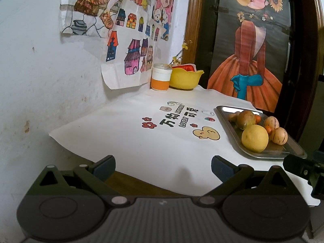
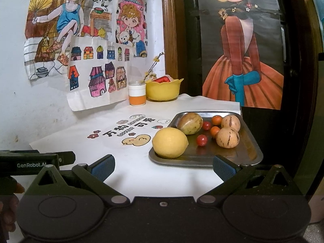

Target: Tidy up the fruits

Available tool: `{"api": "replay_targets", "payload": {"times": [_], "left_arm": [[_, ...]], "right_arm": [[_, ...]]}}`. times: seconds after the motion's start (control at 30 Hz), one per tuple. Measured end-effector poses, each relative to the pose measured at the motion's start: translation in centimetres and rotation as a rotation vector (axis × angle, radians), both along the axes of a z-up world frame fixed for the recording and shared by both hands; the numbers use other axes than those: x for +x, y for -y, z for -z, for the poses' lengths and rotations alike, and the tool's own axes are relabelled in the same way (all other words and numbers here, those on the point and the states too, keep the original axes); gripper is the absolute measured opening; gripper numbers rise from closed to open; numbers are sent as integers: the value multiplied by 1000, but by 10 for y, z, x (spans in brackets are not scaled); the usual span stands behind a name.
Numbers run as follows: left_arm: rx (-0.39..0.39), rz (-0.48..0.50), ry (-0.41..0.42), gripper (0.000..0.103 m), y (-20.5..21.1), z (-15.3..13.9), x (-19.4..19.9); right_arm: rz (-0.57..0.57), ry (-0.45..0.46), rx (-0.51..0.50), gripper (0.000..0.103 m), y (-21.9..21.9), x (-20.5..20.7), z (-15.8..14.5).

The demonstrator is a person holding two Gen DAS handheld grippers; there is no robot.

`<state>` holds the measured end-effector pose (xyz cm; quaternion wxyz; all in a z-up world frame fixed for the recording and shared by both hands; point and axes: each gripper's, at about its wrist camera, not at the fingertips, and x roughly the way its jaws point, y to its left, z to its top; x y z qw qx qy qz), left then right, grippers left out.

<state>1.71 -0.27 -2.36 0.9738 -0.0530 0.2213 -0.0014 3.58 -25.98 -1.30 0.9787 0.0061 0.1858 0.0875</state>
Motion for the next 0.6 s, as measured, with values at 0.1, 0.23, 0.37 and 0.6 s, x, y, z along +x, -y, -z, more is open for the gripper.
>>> {"api": "replay_targets", "payload": {"times": [0.1, 0.23, 0.37, 0.6], "left_arm": [[23, -18, 1, 103, 3, 0, -1], [26, -21, -11, 103, 6, 0, -1], [15, -24, -21, 103, 6, 1, 0], [7, -13, -16, 103, 4, 0, 0]], "right_arm": [[-5, 0, -6, 102, -3, -2, 0], [-10, 3, -11, 102, -5, -3, -1], [-11, -2, -10, 102, -5, -3, 0], [-18, -13, -12, 102, -5, 1, 1]]}}
